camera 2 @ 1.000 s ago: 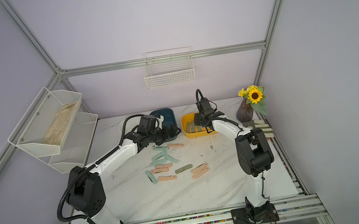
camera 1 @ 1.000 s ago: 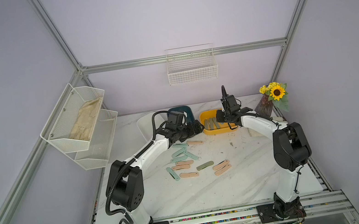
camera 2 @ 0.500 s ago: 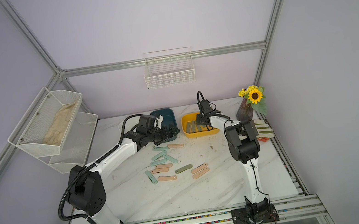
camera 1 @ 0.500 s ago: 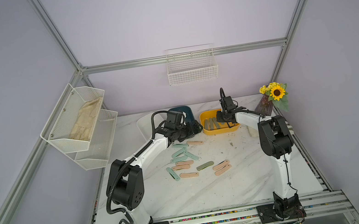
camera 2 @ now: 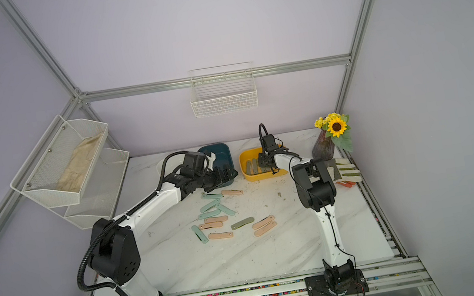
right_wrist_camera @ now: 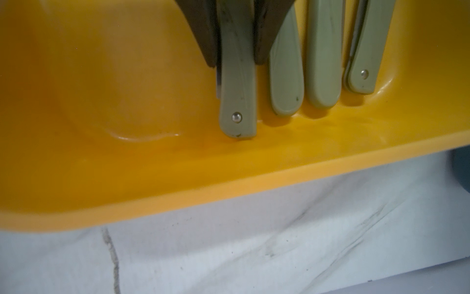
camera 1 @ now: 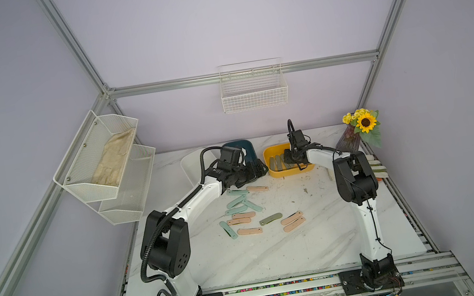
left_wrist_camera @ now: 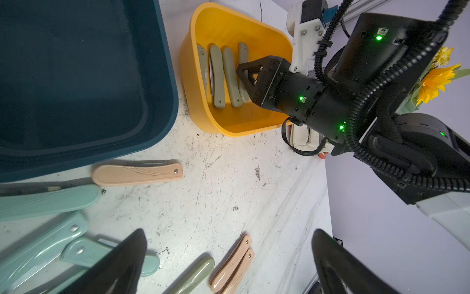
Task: Place the fruit knives into the storage box by color
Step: Place the fruit knife in the storage box.
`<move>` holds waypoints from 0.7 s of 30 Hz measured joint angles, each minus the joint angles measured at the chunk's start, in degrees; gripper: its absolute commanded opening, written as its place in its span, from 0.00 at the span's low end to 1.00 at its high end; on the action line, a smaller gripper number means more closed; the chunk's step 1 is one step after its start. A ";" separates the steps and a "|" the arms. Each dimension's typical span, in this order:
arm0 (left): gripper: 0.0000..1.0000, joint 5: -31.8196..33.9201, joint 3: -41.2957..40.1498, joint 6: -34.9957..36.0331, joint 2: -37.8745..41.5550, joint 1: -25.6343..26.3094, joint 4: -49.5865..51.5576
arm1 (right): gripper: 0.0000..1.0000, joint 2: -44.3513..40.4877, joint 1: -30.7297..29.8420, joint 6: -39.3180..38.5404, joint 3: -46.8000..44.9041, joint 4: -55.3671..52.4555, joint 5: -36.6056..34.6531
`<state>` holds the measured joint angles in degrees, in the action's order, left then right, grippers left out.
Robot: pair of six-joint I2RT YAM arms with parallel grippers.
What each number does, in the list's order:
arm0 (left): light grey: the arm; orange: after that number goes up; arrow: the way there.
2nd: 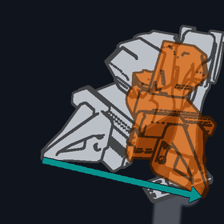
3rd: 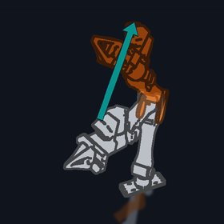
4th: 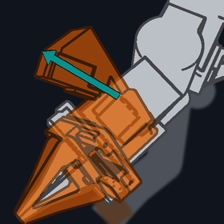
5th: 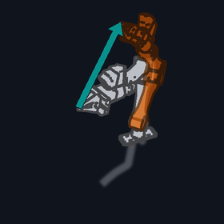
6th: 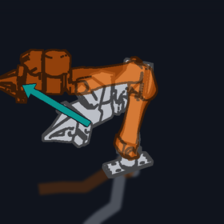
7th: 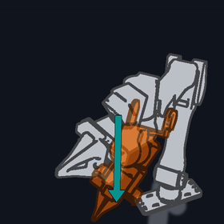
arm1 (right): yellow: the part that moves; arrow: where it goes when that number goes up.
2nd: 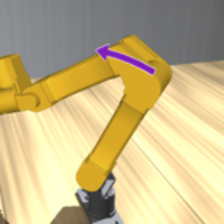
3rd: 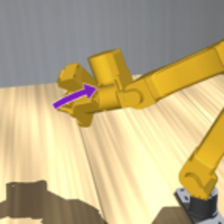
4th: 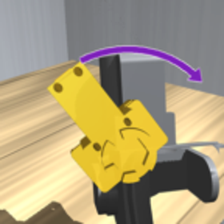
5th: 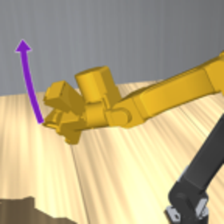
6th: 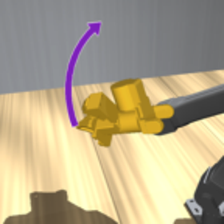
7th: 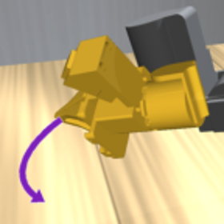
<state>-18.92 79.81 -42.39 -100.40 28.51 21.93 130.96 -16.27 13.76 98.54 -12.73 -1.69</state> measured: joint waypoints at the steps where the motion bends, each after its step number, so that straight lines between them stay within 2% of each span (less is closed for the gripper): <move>1: 1.00 0.00 0.00 0.00 0.00 0.00 0.02 | 0.35 0.00 0.00 0.13 0.04 0.04 0.04; 6: 1.00 -0.20 0.00 -0.02 0.00 0.00 0.02 | 0.42 -0.13 0.02 0.39 0.24 0.07 0.20; 12: 1.00 -0.20 0.00 -0.04 0.02 0.00 0.00 | 0.46 -3.48 0.17 0.96 0.15 -0.68 1.07; 18: 1.00 0.13 -0.15 -0.09 1.11 0.00 0.07 | 0.47 -14.40 0.15 1.16 -4.74 -0.35 2.91; 21: 1.00 0.76 -1.99 -0.24 4.26 0.00 -0.17 | 0.47 -20.33 -0.17 1.16 -9.16 0.24 4.02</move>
<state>-18.15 77.82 -42.63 -96.14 28.51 21.76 110.63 -16.45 14.92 89.38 -12.49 2.33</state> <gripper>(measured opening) 0.997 0.470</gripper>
